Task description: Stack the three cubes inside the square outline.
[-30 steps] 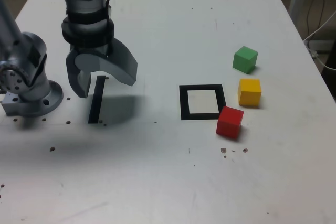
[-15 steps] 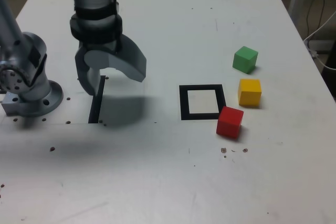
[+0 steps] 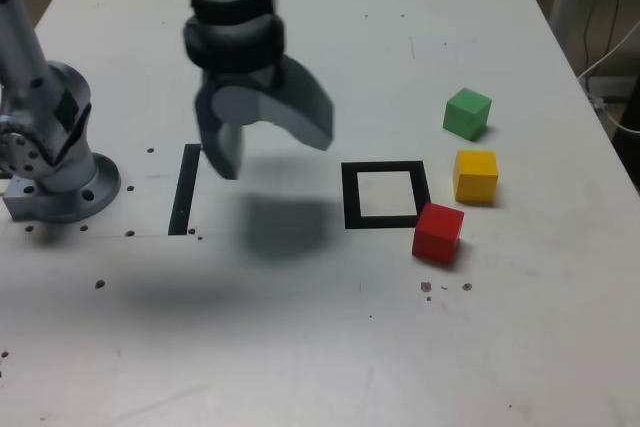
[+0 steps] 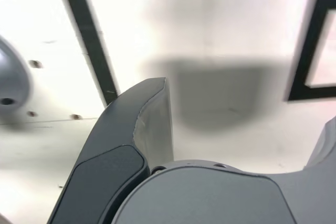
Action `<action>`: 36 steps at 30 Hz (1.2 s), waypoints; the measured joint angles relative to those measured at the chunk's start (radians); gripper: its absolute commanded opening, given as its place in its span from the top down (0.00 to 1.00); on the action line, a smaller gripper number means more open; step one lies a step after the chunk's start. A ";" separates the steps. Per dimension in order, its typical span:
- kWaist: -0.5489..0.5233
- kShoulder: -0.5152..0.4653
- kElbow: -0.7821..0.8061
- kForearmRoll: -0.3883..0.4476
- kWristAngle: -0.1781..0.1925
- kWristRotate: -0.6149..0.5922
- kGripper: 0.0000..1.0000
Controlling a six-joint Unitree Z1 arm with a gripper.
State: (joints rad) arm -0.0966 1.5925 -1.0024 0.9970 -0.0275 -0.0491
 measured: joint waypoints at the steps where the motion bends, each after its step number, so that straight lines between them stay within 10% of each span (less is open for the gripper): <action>1: -0.012 0.011 -0.020 0.000 0.000 0.000 0.01; 36: -0.172 0.470 -0.582 0.162 0.078 0.219 0.05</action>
State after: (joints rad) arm -0.2681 2.0629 -1.5848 1.1590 0.0503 0.1703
